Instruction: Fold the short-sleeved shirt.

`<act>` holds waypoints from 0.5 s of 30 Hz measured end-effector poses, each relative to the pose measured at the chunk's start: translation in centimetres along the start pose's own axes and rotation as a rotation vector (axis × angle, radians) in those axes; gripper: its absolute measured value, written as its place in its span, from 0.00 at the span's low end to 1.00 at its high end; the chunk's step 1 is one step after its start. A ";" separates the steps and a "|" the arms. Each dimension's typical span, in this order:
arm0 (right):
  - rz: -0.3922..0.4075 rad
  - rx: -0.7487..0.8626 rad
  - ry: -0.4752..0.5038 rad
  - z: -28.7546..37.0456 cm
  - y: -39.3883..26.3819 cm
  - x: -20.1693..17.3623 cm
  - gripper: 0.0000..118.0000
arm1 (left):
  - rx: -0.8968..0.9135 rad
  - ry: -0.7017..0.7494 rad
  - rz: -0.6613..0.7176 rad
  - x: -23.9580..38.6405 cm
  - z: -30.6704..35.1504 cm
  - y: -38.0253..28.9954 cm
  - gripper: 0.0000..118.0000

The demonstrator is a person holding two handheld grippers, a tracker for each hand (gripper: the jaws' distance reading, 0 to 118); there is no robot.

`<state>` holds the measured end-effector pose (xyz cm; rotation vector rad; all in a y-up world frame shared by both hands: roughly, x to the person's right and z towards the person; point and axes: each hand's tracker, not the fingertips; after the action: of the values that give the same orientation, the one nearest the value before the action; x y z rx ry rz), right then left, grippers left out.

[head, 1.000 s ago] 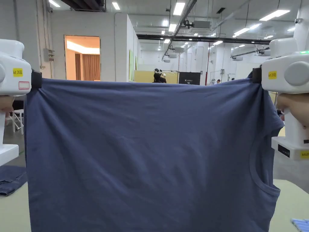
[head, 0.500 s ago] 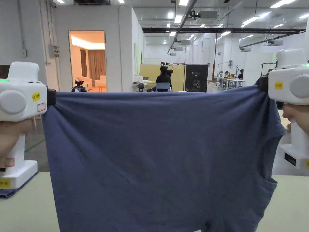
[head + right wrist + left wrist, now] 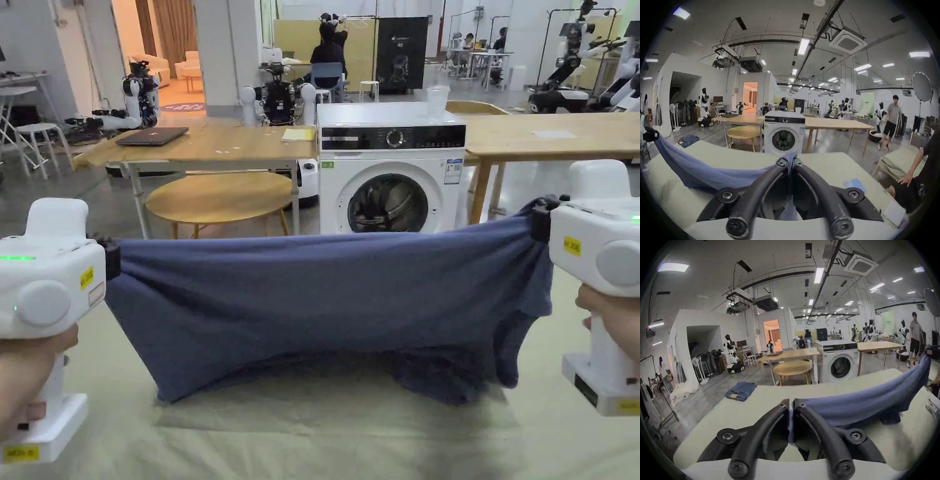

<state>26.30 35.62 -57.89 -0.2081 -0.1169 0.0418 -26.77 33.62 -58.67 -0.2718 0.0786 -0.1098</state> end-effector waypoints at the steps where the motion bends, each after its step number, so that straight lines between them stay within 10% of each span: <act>1: -0.003 -0.011 0.006 1.3 -1.1 0.3 0.01 | -0.011 -0.013 0.030 -0.2 1.4 -0.9 0.00; 15: -0.042 -0.109 0.056 26.2 -14.4 3.8 0.01 | -0.050 -0.122 0.069 -2.7 24.9 -15.0 0.00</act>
<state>27.39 27.12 -28.97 -0.3150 -0.0673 -0.0120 -28.61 26.18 -30.52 -0.3248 -0.0301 -0.0223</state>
